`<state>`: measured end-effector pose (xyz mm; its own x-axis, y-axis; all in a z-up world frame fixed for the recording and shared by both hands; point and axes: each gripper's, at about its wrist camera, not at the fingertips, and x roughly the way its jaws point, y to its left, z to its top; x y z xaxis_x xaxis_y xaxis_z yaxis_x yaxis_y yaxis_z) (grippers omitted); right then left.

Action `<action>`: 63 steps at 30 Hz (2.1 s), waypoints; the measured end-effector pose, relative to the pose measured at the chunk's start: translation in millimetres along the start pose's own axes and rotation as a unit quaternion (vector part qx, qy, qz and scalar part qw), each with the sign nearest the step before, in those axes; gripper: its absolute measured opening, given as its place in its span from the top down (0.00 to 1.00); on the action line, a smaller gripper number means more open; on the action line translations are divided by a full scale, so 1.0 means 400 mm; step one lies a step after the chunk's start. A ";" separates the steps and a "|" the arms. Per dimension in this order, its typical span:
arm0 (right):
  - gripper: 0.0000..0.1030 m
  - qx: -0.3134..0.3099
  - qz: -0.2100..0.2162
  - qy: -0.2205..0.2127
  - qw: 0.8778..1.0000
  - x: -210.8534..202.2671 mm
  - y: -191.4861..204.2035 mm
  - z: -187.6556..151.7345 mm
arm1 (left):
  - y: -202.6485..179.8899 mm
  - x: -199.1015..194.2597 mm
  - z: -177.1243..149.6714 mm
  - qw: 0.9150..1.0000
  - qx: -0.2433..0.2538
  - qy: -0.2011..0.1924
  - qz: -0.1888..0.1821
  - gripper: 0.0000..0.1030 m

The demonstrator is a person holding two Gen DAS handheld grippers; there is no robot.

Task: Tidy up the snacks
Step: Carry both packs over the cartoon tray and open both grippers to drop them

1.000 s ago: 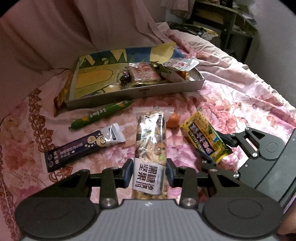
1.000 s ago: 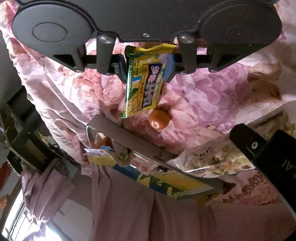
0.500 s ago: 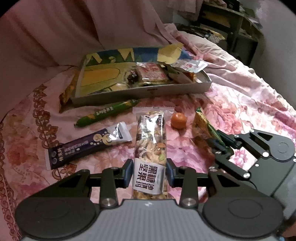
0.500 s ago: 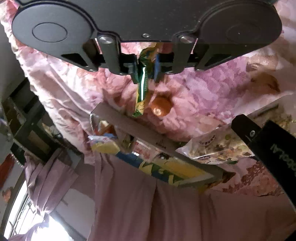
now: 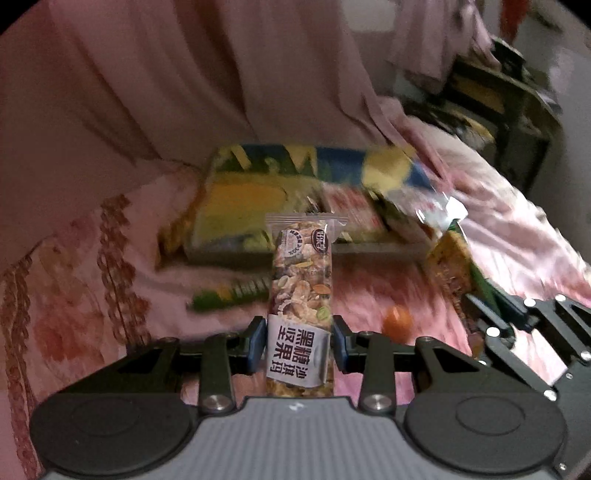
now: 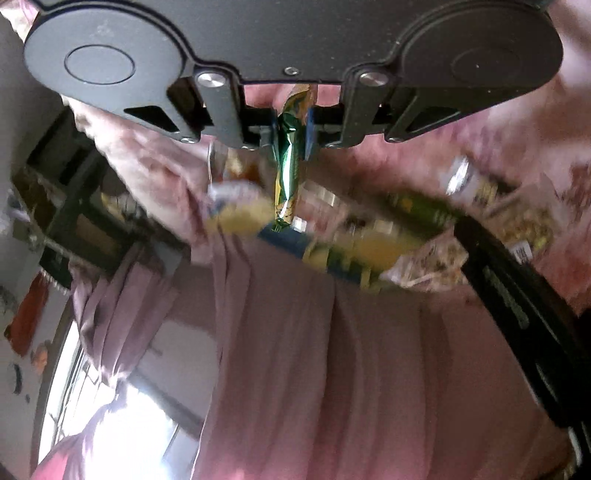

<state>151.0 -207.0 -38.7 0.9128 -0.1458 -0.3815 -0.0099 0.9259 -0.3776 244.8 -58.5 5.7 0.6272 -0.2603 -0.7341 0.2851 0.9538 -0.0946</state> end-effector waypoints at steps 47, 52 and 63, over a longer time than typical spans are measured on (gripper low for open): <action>0.80 0.116 0.066 -0.018 0.991 0.418 -0.010 0.079 | 0.074 0.417 0.201 0.994 -0.077 -0.013 0.078 0.60; 0.66 0.108 0.061 -0.019 0.992 0.410 -0.018 0.084 | 0.059 0.395 0.205 0.995 -0.067 -0.021 0.077 0.49; 0.32 0.131 0.027 -0.058 0.989 0.308 -0.081 0.110 | 0.035 0.264 0.204 0.992 -0.070 -0.070 0.082 0.13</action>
<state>281.7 -239.5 -36.6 0.9548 -0.0666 -0.2898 0.0325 0.9921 -0.1210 374.2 -85.0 -18.3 0.7535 -0.1094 -0.6483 0.0743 0.9939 -0.0814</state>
